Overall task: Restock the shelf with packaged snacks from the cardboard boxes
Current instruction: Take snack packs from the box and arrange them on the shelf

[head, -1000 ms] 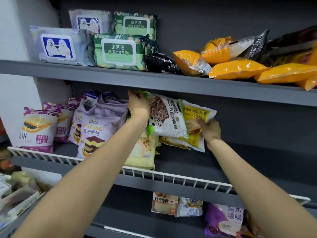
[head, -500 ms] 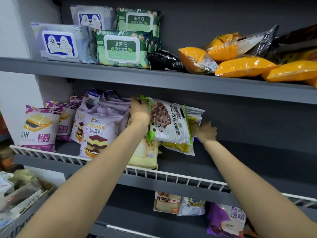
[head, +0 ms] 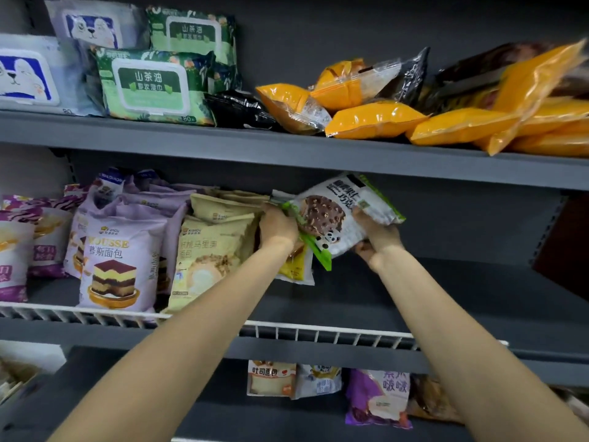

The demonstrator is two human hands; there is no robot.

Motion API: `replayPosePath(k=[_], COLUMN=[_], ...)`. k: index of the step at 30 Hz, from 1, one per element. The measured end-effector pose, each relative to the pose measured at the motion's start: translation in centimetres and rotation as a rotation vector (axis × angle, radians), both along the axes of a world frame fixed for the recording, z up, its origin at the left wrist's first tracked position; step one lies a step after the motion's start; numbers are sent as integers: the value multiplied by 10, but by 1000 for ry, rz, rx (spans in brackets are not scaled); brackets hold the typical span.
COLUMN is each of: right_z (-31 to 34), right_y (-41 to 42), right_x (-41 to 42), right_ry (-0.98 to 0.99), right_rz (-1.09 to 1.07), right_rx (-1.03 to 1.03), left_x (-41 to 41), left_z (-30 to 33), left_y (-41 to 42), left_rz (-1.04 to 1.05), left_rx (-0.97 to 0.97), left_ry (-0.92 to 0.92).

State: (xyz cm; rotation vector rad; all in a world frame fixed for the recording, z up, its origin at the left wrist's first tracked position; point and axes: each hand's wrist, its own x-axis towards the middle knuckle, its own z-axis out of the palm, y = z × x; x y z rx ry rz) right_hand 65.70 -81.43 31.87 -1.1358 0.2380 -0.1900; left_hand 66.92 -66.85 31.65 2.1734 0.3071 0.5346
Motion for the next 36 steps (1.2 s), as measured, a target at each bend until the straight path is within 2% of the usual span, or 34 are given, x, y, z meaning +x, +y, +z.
replayPosePath(k=[1,5,7,9,13,17,20,23,25,29,36], right_z=[4,18,23,23,14,-7,-21,-44,-60,-80,-68], right_y=[-11,-43,-49,-52,-59,-63,-61,-55,-52,-48,-46], right_x=[2,16,22,27,40,67,87,99,98,97,84], right_ry=[-38,-197,-219,-241,-283,-168,-68,79,61,-69,-80], right_rz=[-46,-218,-247,-259,-281,-124,-90,-288,-410,-186,82], right_rx=[-85,-483,-628,-724,-866,-969,-1022,-1337,-1585,-1916,-1808], left_x=[3,5,11,20,32,38,38,38,36,34,24], left_z=[-3,-12,-11,-10,-16,-26,-31,-33,-32,-30,-30], left_y=[1,3,3,2,1,1,-2,-4,-5,-6,-12], left_rz=[-24,-147,-212,-262,-277,-228,-210,-200,-203,-200,-199], left_rx=[136,710,900,1026,1083,1044,1010,983,990,997,940], left_ry=[17,-133,-157,-75,53,77,69,64,72,96,134])
